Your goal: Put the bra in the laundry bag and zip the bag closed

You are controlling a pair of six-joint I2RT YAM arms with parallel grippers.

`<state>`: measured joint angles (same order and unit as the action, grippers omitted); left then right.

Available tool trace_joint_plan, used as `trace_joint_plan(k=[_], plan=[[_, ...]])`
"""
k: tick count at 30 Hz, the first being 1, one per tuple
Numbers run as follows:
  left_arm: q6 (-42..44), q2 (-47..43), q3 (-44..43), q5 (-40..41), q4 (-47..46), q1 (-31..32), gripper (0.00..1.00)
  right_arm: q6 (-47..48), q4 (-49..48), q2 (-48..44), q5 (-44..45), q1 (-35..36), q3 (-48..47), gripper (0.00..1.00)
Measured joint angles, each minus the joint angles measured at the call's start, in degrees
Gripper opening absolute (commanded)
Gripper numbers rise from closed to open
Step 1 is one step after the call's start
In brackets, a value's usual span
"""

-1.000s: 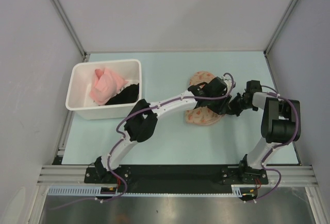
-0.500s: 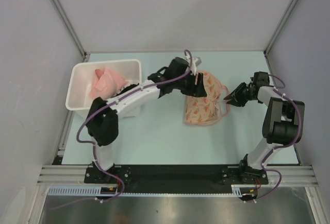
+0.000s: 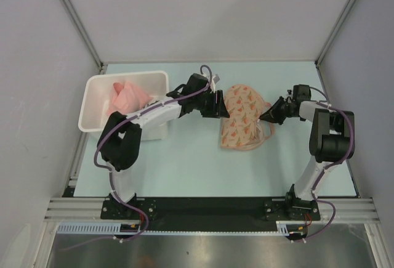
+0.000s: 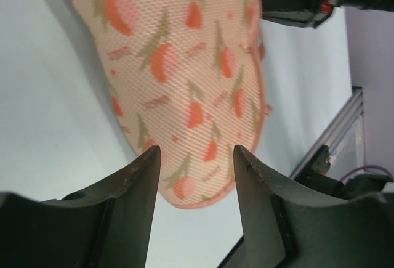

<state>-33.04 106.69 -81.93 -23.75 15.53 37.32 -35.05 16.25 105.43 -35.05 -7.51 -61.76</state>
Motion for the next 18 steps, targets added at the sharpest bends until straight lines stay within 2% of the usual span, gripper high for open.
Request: trace_joint_plan(k=[13, 18], plan=[[-0.5, 10.6, 0.1, 2.5, 0.2, -0.8, 0.58, -8.8, -11.0, 8.0, -2.5, 5.9, -0.7, 0.09], [-0.4, 9.9, 0.2, 2.4, -0.3, -0.8, 0.58, -9.0, -9.5, 7.7, -2.9, 4.6, -1.1, 0.17]])
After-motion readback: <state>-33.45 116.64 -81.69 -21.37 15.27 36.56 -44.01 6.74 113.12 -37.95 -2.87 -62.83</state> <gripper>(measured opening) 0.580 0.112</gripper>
